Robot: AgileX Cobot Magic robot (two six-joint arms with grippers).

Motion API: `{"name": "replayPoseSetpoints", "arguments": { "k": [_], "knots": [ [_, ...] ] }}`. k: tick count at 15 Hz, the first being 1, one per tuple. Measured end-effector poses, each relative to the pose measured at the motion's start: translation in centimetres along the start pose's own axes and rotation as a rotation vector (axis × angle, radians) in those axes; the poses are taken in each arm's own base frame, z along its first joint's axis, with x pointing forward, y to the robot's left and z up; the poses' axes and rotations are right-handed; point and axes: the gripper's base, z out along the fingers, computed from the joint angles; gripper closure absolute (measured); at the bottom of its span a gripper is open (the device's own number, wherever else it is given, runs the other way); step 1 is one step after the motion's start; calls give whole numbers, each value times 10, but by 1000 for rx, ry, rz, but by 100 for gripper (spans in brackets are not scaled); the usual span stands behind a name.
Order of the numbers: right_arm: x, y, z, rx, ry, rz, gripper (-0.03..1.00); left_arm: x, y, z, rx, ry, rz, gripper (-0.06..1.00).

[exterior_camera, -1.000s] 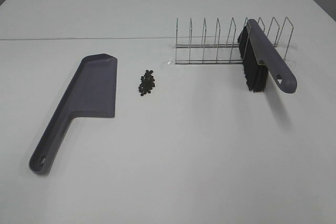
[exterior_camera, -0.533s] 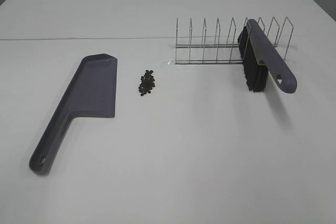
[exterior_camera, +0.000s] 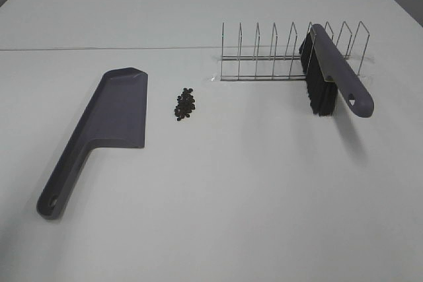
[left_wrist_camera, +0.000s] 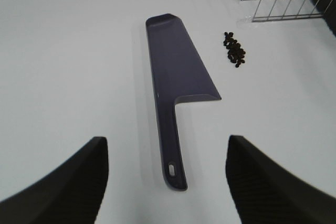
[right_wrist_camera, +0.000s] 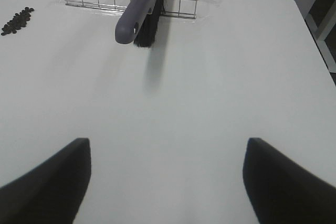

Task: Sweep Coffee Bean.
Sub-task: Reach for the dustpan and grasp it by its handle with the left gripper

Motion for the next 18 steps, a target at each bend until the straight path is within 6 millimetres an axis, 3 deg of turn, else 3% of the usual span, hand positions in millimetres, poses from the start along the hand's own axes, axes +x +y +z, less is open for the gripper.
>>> {"name": "replayPoseSetpoints", "arguments": {
  "k": [2,3,4,6,10,12,18],
  "knots": [
    [0,0,0,0,0,0,21,-18,1,24,-8,83,-10,30],
    [0,0,0,0,0,0,21,-30,2,43,-12,153,-19,29],
    [0,0,0,0,0,0,21,-39,5,85,-18,332,-35,25],
    [0,0,0,0,0,0,21,-40,7,113,-23,442,-46,23],
    [0,0,0,0,0,0,21,-20,16,177,-44,624,-71,21],
    [0,0,0,0,0,0,21,-7,11,200,-44,659,-70,21],
    [0,0,0,0,0,0,21,17,8,243,-83,701,-117,20]
  ]
}}
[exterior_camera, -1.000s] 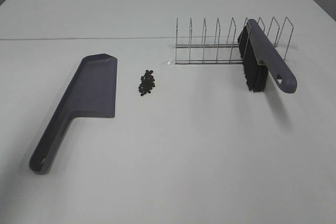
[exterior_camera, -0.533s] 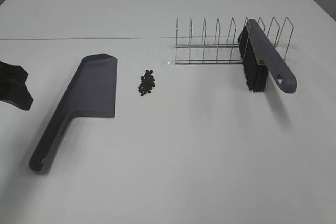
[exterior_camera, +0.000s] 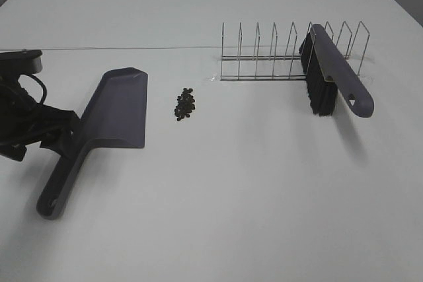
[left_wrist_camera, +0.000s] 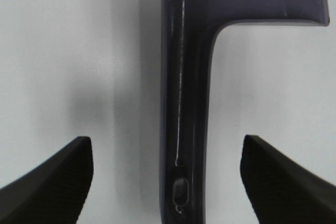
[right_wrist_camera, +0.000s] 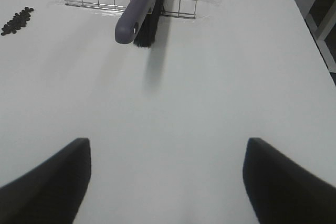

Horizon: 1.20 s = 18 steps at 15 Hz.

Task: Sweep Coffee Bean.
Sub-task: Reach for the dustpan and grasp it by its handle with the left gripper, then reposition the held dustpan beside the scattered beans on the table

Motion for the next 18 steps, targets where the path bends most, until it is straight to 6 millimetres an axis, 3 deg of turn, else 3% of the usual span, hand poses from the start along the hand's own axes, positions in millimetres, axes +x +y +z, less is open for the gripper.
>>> {"name": "replayPoseSetpoints", "arguments": {
  "k": [6,11,14,15,18],
  "knots": [
    [0,0,0,0,0,0,21,-17,-9,30,-8,25,1,20],
    [0,0,0,0,0,0,21,-16,-6,55,-25,70,-1,24],
    [0,0,0,0,0,0,21,-16,-6,56,-26,72,-14,42],
    [0,0,0,0,0,0,21,-16,-6,57,-27,75,-19,58],
    [0,0,0,0,0,0,21,-16,-6,56,-29,77,-64,59]
  ]
}}
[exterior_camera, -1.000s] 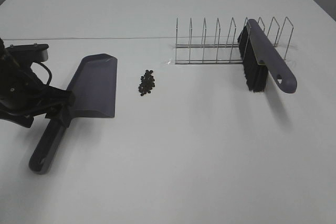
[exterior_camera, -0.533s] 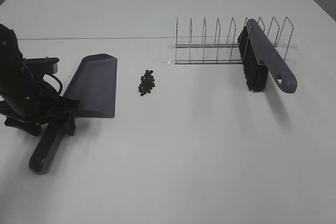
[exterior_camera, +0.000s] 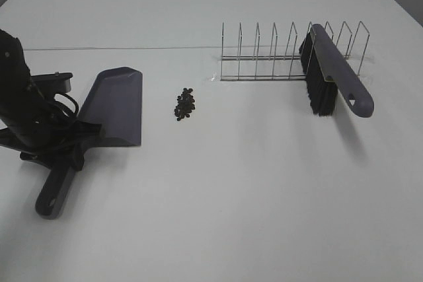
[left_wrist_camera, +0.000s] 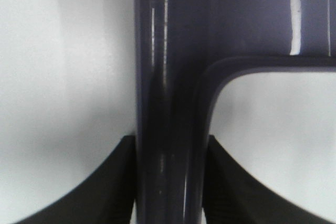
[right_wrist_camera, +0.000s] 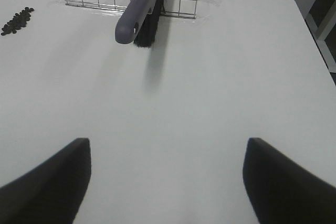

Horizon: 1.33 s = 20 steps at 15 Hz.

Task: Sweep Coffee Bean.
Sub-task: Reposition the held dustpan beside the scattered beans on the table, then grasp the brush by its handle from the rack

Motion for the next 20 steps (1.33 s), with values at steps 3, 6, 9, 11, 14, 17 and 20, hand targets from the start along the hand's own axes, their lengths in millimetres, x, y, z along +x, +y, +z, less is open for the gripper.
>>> {"name": "replayPoseSetpoints", "arguments": {
  "k": [3,6,9,11,14,17,20],
  "knots": [
    [0,0,0,0,0,0,21,0,0,0,0,1,-54,59],
    [0,0,0,0,0,0,21,-1,-1,-13,6,-13,-58,59],
    [0,0,0,-1,0,0,21,-6,-5,-57,31,-133,-26,59],
    [0,0,0,-1,0,0,21,-6,-7,-79,48,-195,-18,59],
    [-24,-1,11,-12,-35,27,21,-6,-9,-106,67,-274,-6,59],
    [-65,-3,43,-48,-66,93,23,-5,-9,-107,63,-273,-1,59],
    [-109,-4,92,-103,40,122,24,-5,-8,-107,62,-273,0,59]
  ]
}}
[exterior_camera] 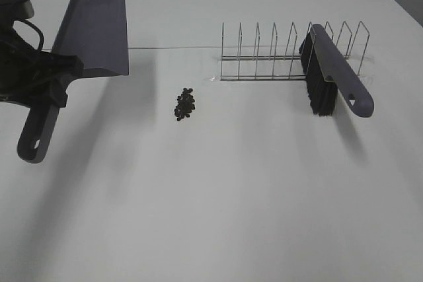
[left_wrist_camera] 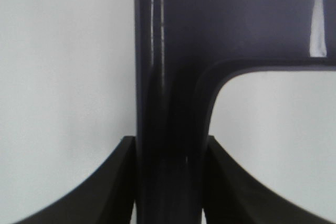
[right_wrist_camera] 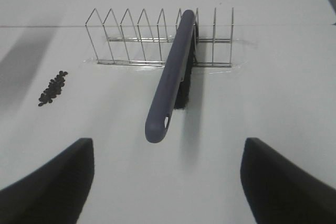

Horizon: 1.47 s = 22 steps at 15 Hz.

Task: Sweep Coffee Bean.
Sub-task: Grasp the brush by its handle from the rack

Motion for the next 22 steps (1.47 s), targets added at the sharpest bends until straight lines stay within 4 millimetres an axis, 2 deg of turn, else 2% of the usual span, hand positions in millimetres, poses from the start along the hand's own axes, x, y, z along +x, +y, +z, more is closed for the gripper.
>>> {"name": "replayPoseSetpoints", "arguments": {
  "k": [1,2,3,6,8,9,10,11,15,18,19,22],
  "knots": [
    [-15,-1,22,-15,59,-13,24,0,0,0,0,0,0,59],
    [-23,-2,33,-22,83,-21,24,0,0,0,0,0,1,59],
    [-38,-4,54,-30,121,-29,24,0,0,0,0,0,1,59],
    [-68,-13,127,-51,298,-22,24,0,0,0,0,0,1,59],
    [-82,-17,171,-73,405,-16,24,0,0,0,0,0,1,59],
    [-84,-18,181,-78,429,-12,24,0,0,0,0,0,1,59],
    [-92,-23,223,-92,540,48,24,0,0,0,0,0,1,59],
    [-94,-22,240,-86,591,71,24,0,0,0,0,0,1,59],
    [-100,2,301,76,720,-34,24,0,0,0,0,0,4,59],
    [-102,2,340,113,714,9,24,0,0,0,0,0,5,59],
    [-102,2,346,114,713,10,24,0,0,0,0,-1,5,59],
    [-90,0,376,106,735,24,27,0,0,0,0,-3,7,59]
  ]
}}
